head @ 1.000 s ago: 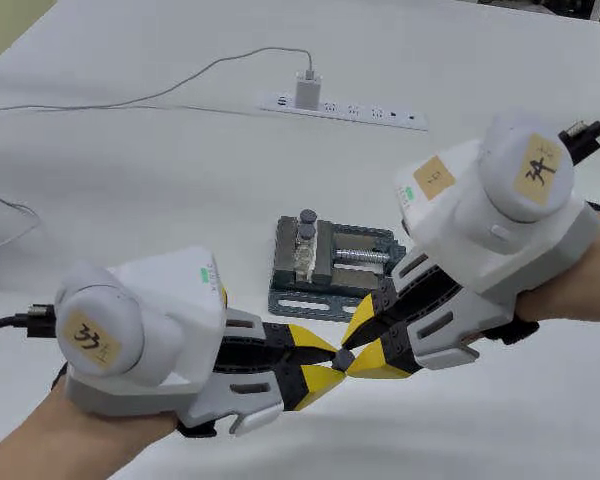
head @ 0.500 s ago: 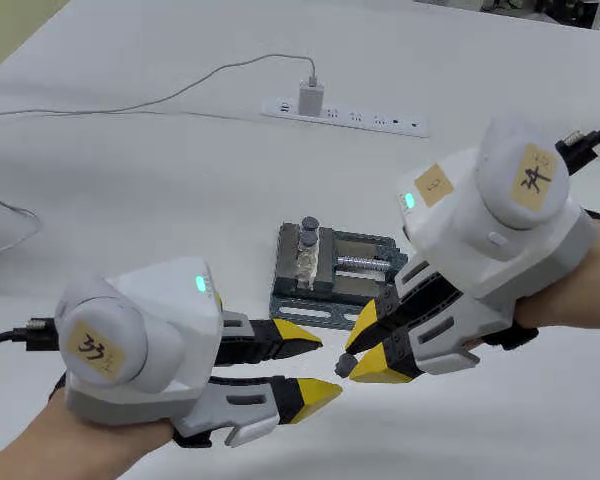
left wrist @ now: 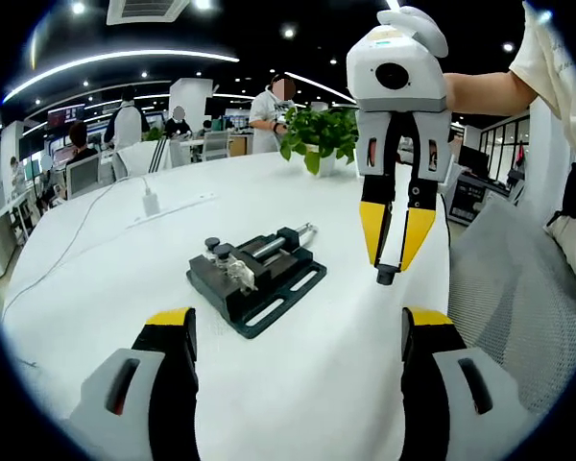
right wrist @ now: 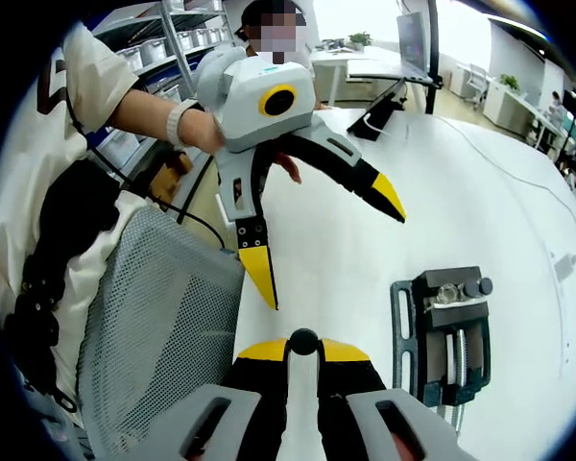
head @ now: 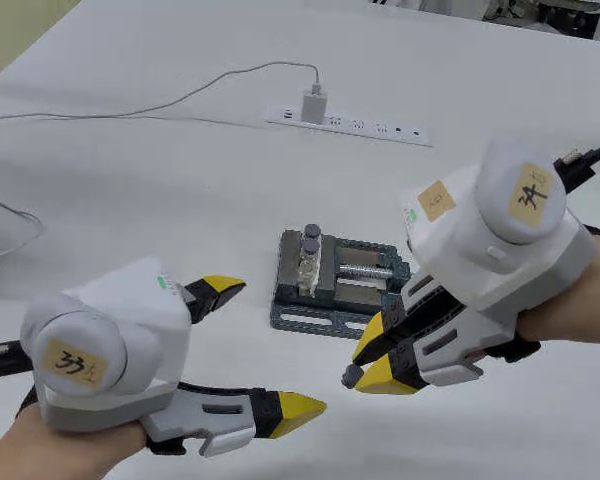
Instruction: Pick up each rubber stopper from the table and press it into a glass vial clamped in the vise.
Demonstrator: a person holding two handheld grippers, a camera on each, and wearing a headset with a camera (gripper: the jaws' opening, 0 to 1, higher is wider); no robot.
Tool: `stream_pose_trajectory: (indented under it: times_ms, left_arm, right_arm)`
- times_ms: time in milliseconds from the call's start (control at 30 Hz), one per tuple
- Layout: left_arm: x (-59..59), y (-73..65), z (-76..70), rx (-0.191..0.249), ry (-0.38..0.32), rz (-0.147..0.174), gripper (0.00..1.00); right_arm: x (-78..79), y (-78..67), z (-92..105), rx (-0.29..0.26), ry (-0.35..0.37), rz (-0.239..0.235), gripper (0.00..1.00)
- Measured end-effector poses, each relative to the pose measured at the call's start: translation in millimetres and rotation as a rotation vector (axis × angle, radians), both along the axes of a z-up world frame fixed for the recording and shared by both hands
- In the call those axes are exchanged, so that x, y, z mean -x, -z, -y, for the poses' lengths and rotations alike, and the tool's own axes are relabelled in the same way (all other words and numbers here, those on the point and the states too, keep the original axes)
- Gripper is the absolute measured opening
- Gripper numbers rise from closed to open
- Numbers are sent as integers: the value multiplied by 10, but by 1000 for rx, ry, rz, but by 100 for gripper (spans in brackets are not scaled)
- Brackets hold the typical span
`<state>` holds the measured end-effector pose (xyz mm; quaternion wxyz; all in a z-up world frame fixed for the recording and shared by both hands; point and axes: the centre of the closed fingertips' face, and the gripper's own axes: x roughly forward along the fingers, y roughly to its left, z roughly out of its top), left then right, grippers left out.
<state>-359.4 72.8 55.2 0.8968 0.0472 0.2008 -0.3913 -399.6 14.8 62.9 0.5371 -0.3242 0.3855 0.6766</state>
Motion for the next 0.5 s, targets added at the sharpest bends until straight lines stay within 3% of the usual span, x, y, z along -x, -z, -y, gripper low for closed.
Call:
stream_pose_trajectory:
  times_ms: [133, 500]
  left_arm:
    - [-31, 14, -86, -28, -33, 16, 99]
    - [1, 60, -179, -22, -60, -2, 99]
  right_arm:
    - [-48, 33, 21, 15, 1, 2, 5]
    - [-261, 59, -3, 58, -29, 34, 5]
